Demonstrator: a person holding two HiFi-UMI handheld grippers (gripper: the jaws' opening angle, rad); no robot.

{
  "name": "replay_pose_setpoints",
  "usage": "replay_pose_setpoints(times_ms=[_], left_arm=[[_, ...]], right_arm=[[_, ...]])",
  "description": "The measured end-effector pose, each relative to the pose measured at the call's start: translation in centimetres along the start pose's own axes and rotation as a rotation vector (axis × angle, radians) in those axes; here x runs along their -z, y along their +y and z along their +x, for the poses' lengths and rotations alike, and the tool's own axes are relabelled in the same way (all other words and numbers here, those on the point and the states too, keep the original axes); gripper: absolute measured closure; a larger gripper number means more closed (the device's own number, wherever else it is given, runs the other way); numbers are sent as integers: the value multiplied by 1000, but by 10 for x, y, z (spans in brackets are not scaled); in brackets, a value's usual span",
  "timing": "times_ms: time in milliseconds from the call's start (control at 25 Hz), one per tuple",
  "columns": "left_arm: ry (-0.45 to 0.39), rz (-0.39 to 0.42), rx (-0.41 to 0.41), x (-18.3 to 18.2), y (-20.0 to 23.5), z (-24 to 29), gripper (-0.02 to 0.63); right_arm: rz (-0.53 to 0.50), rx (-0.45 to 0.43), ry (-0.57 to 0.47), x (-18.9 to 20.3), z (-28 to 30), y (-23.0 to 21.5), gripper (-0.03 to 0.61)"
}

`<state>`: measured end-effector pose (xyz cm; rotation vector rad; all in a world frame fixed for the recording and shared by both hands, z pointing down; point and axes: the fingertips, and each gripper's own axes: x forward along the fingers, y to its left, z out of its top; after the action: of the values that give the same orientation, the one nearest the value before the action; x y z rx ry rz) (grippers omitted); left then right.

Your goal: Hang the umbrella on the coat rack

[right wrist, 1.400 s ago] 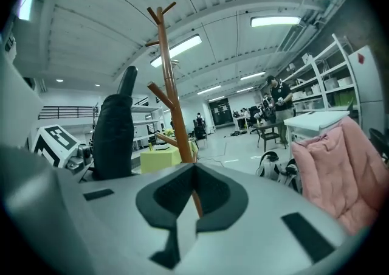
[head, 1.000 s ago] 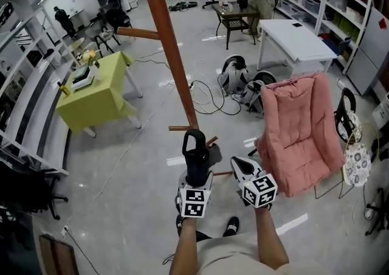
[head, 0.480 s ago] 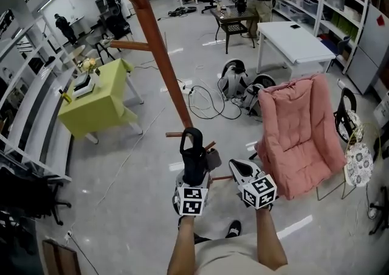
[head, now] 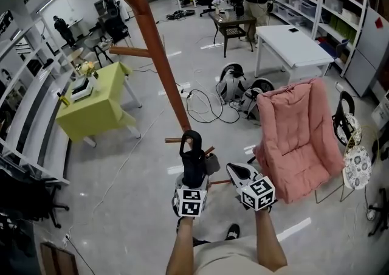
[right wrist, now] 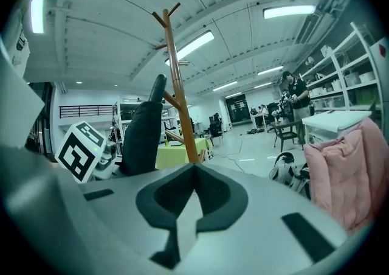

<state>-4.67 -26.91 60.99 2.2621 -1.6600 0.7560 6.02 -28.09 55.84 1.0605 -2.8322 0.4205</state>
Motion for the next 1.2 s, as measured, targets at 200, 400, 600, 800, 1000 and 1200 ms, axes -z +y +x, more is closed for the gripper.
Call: replay_pose_setpoints(times_ms=[200, 400, 600, 800, 1000, 1200], left_arm=[[14, -17, -1, 5, 2, 5, 365], [20, -34, -3, 7, 4, 9, 365], [20, -47, -8, 11, 5, 17, 365], [37, -79, -5, 13, 10, 28, 365], [42, -93, -13, 16, 16, 40, 364], [49, -119, -15, 18, 17, 53, 364]], right_arm=[[-3, -1, 8, 0, 1, -3, 575], [9, -7, 14, 1, 4, -4, 575], [15, -8, 18, 3, 6, -7, 575], [41, -7, 30, 9, 10, -10, 575], [67, -1, 23, 7, 10, -17, 575], [125, 4, 15, 11, 11, -20, 575]])
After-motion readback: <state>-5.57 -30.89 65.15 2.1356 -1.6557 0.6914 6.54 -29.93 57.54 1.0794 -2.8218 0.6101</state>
